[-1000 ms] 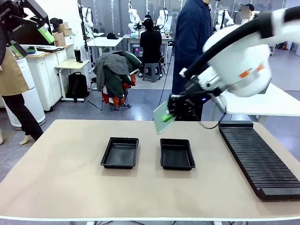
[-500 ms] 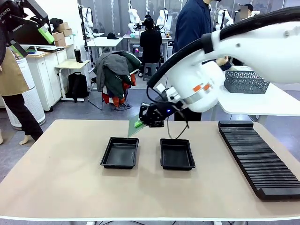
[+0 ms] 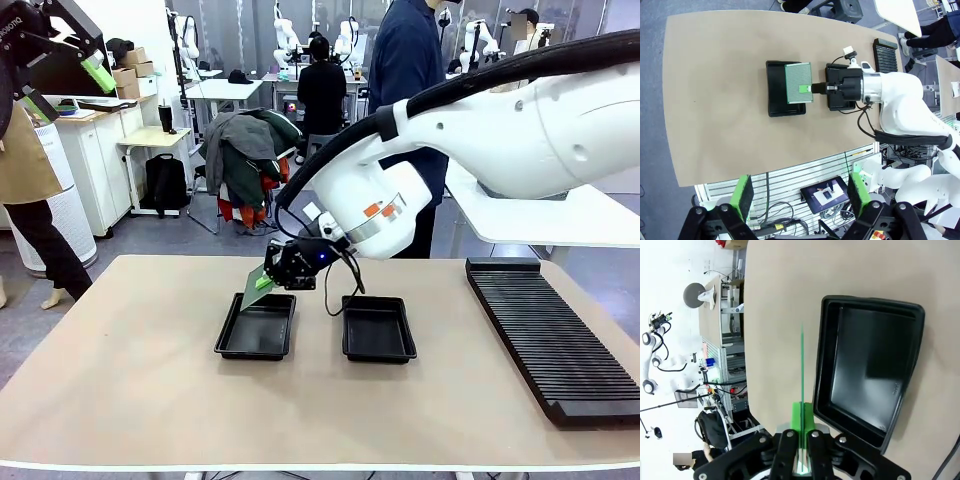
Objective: Inspect and transfer BCBs to ESD trays.
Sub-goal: Pick up the Blank PCB from the PCB Rack and place it in the left ESD tray.
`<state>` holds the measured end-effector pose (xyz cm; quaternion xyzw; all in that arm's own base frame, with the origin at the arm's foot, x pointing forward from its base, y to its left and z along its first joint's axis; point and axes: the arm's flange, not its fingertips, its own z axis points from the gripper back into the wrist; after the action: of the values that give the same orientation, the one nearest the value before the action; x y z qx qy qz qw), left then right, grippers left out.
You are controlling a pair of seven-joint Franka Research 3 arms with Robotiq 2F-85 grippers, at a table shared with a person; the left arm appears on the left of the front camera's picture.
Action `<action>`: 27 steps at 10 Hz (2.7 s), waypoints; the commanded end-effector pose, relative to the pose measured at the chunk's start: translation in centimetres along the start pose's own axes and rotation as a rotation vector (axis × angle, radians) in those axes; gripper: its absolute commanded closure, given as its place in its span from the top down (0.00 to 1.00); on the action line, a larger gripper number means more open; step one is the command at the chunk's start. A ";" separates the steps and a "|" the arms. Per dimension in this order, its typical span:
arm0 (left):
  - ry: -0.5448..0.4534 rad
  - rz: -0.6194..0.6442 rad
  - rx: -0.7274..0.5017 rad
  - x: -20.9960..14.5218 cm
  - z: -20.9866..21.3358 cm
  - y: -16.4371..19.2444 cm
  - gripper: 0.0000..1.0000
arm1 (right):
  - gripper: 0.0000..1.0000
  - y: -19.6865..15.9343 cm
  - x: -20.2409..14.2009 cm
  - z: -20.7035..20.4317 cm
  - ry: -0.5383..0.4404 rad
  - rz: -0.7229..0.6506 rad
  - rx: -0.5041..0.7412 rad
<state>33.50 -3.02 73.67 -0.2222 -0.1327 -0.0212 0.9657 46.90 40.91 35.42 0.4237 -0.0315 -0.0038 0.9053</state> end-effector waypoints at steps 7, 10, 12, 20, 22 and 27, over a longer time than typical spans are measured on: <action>-0.002 0.002 -0.001 -0.1 0.0 0.1 1.00 | 0.02 -3.8 -1.0 -5.8 -0.020 -0.077 0.010; -0.002 0.002 -0.001 -0.1 0.0 0.1 1.00 | 0.02 -4.5 -1.2 -6.6 -0.023 -0.100 0.002; -0.002 0.002 -0.001 -0.1 0.0 0.1 1.00 | 0.02 -4.9 -1.2 -6.9 0.003 -0.130 -0.034; -0.002 0.002 -0.001 -0.1 0.0 0.1 1.00 | 0.02 -4.0 -0.4 -6.3 0.011 -0.128 -0.041; -0.002 0.002 -0.001 -0.1 0.0 0.1 1.00 | 0.02 -3.7 -0.2 -6.2 -0.003 -0.137 -0.075; -0.002 0.002 -0.001 -0.1 0.0 0.1 1.00 | 0.19 -2.3 0.1 -6.1 0.015 -0.131 -0.133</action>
<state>33.50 -3.02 73.66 -0.2222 -0.1327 -0.0212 0.9657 47.13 43.59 28.83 0.3796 0.0077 -0.0530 0.9236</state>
